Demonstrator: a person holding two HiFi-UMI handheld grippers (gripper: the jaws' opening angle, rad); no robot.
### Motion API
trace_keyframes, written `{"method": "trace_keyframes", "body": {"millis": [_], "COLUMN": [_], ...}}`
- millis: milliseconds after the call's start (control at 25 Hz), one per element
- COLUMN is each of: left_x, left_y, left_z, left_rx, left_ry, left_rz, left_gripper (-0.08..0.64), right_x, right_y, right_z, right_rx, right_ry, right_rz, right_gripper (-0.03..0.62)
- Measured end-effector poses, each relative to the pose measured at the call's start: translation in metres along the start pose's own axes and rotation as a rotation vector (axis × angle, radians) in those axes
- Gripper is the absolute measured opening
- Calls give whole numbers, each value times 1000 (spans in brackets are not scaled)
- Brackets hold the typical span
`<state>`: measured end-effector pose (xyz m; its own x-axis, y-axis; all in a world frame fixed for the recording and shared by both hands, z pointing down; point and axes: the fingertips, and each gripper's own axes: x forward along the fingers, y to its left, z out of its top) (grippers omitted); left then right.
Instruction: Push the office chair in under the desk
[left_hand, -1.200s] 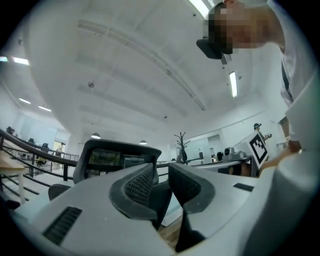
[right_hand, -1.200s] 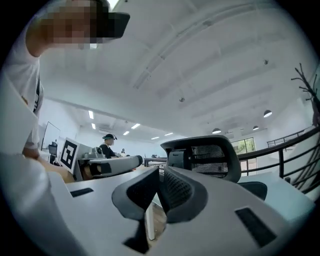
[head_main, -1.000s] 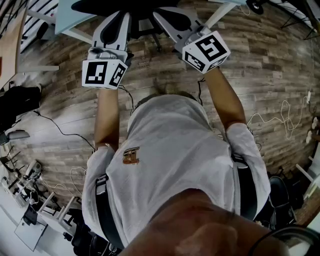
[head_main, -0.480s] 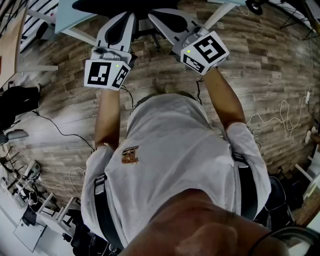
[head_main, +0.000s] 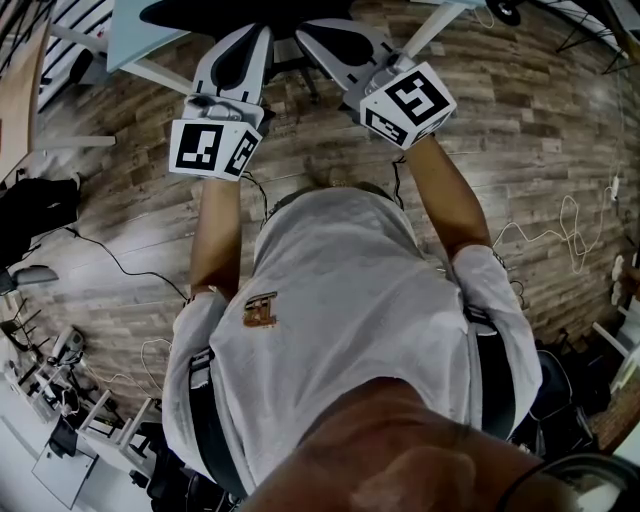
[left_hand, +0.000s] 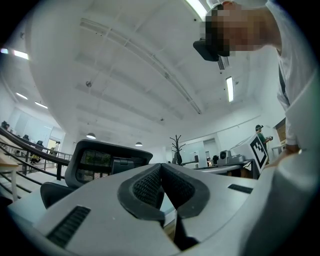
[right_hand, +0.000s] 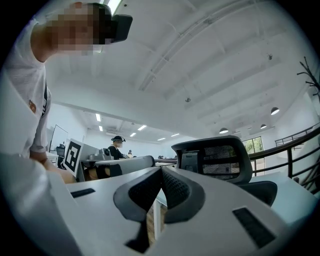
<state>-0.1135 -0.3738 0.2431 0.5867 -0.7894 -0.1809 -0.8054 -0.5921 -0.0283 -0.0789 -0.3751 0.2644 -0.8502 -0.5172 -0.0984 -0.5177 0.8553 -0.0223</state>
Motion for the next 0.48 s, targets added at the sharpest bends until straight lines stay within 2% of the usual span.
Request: {"method": "trace_keyframes", "body": {"millis": [480], "left_x": [1], "left_y": [-4], "left_z": [1], "left_rx": [2], "left_ry": [3], "left_rz": [-9], "left_gripper": [20], "right_x": [-3], "right_y": [1], "right_z": [0], "right_rx": [6], "right_ry": [4], "right_rz": [6], "right_gripper": [35]}}
